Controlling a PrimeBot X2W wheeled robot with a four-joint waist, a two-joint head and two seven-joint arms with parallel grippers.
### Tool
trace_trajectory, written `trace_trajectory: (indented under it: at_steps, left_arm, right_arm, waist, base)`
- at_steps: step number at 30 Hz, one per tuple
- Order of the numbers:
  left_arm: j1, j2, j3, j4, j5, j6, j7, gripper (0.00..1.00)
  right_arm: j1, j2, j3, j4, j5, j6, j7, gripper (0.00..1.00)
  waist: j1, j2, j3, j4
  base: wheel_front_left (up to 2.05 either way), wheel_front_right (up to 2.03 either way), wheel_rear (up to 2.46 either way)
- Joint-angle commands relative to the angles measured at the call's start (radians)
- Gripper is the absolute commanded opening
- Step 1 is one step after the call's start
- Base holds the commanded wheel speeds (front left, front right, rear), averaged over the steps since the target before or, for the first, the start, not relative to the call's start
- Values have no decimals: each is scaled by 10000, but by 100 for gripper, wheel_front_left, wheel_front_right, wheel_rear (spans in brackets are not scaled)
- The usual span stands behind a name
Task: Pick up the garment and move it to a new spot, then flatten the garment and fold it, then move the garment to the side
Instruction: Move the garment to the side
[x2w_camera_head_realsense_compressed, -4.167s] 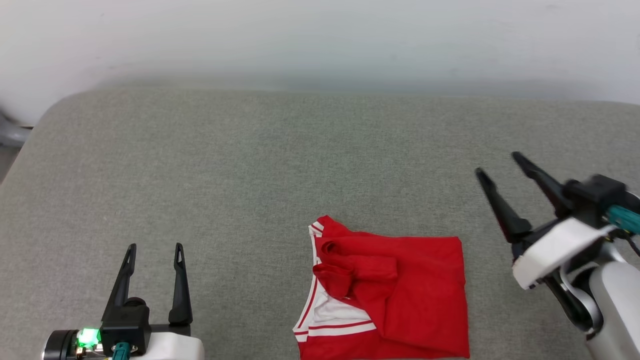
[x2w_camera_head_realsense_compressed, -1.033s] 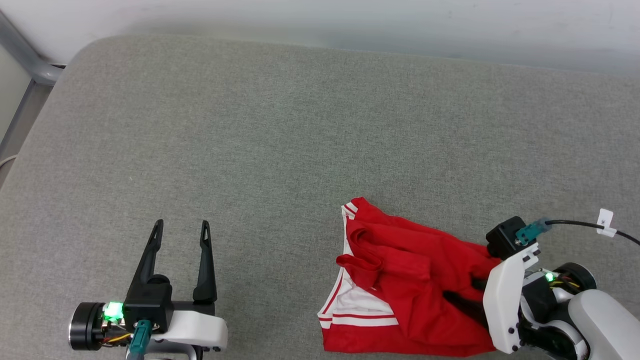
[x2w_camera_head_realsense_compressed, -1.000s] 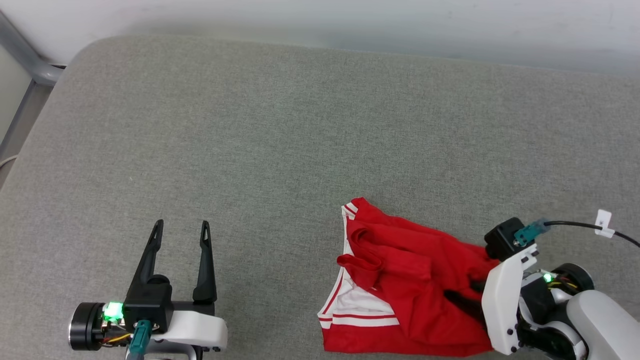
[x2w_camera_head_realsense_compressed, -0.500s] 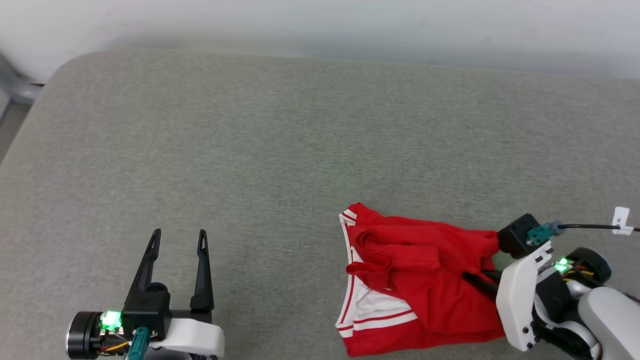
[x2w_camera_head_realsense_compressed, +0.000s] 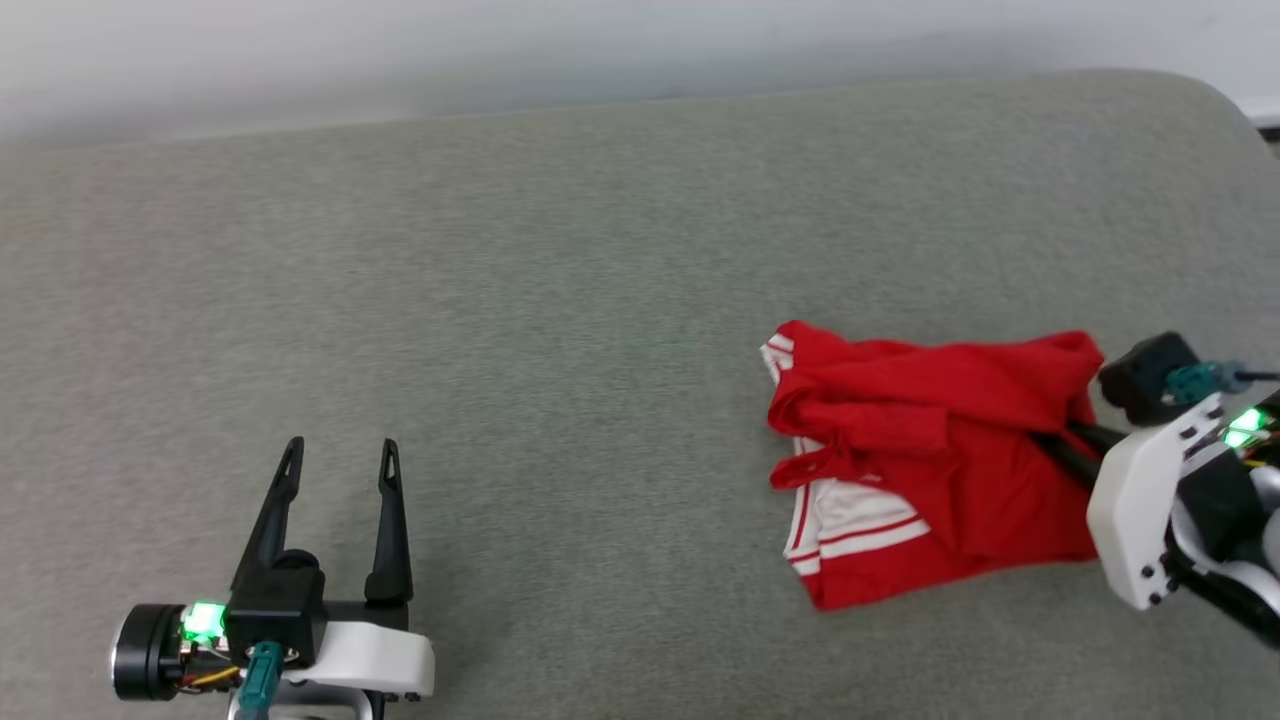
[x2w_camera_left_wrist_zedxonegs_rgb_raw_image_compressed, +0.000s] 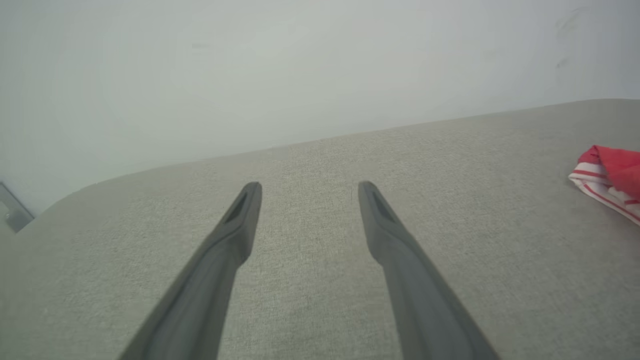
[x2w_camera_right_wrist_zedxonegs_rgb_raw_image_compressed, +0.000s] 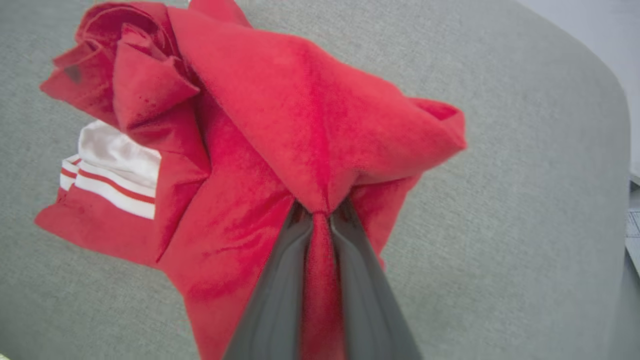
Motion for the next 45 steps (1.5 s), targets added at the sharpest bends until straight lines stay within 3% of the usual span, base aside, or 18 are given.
trace_trajectory:
  at_steps: [1, 7, 14, 24, 33, 34, 35, 36, 37, 45]
  left_arm:
    - [-156, 43, 22, -75, 31, 34, -45, 100]
    - [-568, 321, 211, -438, 104, 64, -45, 100]
    - [-1474, 650, 215, -878, 266, 43, -36, 100]
    - [-1950, 722, 31, -1398, 348, 206, -35, 100]
    - [-2094, 773, -22, -1616, 263, 342, -35, 100]
    - [-2091, 771, -24, -1613, 248, 339, -35, 100]
    - [-2079, 770, -32, -1602, 233, 350, -35, 100]
    - [-2079, 770, -32, -1602, 233, 350, -35, 100]
    - [-2022, 768, -18, -1566, 208, 407, -35, 100]
    - [-1324, 656, 59, -1283, 17, 584, -35, 100]
  right_arm:
    - [-214, -42, -112, -35, -36, -18, -88, 0]
    - [-1125, -507, -918, 372, -233, -19, -432, 0]
    - [-2320, -1247, -1997, 1569, -490, -19, -583, 0]
    - [-3360, -2016, -2835, 3191, -981, -19, -681, 0]
    - [-3981, -1641, -3519, 4464, -1338, -19, -670, 0]
    - [-4044, -1559, -3640, 4546, -1448, -19, -755, 14]
    - [-4072, -1478, -3747, 4640, -1574, -19, -825, 80]
    - [-4072, -1478, -3747, 4640, -1574, -19, -825, 80]
    - [-3931, -1169, -3861, 4877, -1665, -19, -701, 100]
    - [-3181, -618, -4407, 4395, -2235, -18, -1876, 100]
  waist:
    - [0, 0, 292, -446]
    - [0, 0, 1229, -857]
    - [0, 0, 2757, -521]
    - [0, 0, 3675, -233]
    - [0, 0, 3898, -77]
    - [0, 0, 3885, -66]
    - [0, 0, 3861, -57]
    - [0, 0, 3861, -57]
    - [0, 0, 3743, -37]
    - [0, 0, 2241, 165]
  base:
    - [0, 0, 0]
    - [0, 0, 0]
    - [0, 0, 0]
    - [0, 0, 0]
    - [0, 0, 0]
    - [0, 0, 0]
    - [0, 0, 0]
    - [0, 0, 0]
    - [0, 0, 0]
    - [0, 0, 0]
